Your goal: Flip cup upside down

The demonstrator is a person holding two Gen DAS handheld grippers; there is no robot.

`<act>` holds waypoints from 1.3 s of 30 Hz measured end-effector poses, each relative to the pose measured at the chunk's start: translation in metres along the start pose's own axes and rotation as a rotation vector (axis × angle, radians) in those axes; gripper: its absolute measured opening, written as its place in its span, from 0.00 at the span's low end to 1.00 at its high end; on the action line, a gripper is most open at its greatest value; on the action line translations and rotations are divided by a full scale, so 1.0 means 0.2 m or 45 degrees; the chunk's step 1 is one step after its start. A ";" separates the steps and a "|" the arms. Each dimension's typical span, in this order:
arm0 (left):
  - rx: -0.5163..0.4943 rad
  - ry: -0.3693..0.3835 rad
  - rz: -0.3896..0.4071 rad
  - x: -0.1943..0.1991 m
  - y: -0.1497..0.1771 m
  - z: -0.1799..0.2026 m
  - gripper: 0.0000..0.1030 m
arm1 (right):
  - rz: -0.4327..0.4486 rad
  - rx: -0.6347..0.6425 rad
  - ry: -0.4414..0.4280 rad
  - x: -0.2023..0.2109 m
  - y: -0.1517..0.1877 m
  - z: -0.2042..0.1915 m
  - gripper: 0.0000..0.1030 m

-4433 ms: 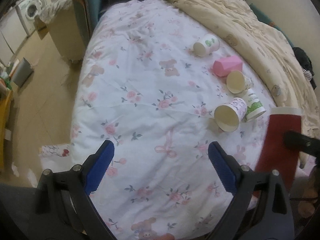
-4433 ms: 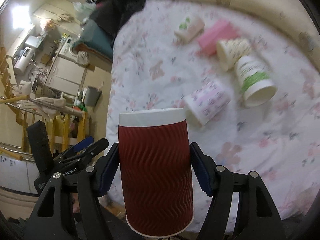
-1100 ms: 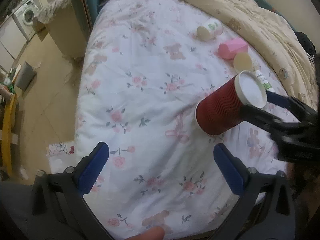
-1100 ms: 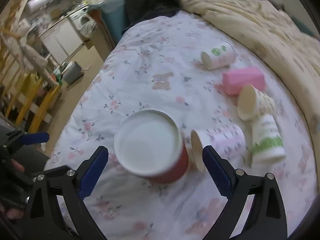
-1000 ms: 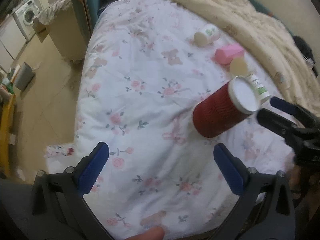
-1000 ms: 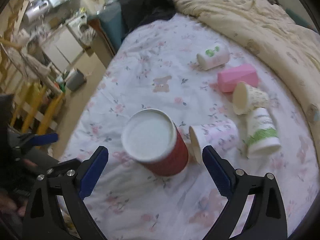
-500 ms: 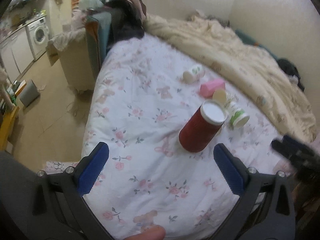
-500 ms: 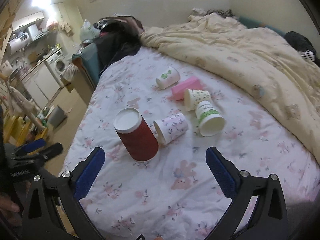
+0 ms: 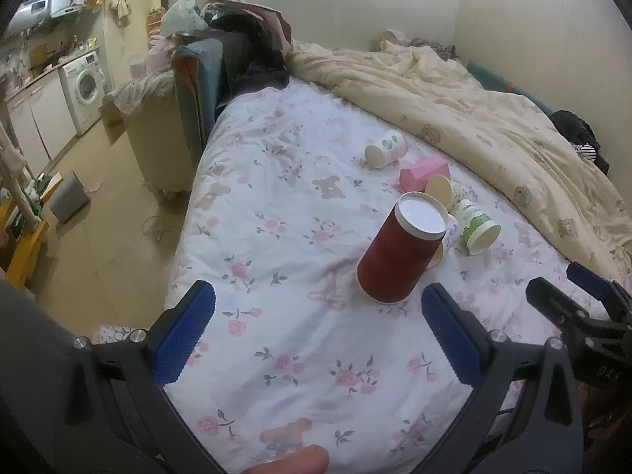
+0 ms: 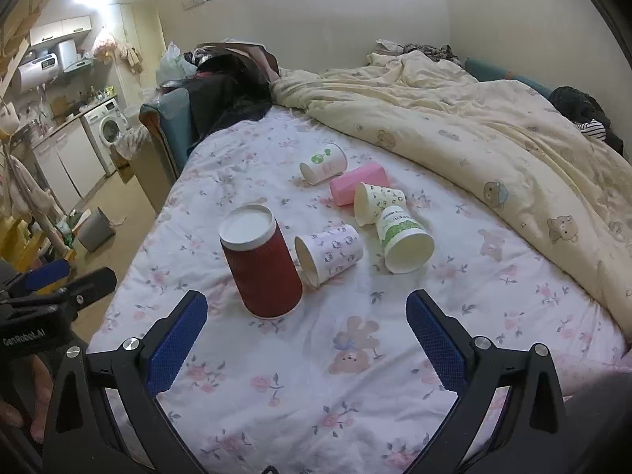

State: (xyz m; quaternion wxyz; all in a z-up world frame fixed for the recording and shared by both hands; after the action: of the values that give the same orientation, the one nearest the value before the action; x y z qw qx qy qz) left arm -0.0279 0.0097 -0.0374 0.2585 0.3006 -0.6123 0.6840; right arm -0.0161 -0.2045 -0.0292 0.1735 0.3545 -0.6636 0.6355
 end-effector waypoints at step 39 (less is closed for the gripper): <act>0.008 -0.002 -0.019 -0.02 0.01 0.00 1.00 | -0.022 -0.057 0.014 -0.03 0.01 0.04 1.00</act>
State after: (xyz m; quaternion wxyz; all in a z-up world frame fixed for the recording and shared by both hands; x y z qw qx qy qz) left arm -0.0269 0.0091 -0.0410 0.2623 0.3066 -0.6082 0.6836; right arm -0.0120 -0.2112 -0.0363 0.1907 0.3526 -0.6737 0.6209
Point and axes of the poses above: each gripper's, at about its wrist camera, not at the fingertips, and x roughly against the way its jaws point, z to its right, y to its underside, the point moved 4 cm from there along -x, roughly the way its jaws point, and after that the axes turned 2 degrees about -x, right-handed, at the moved point
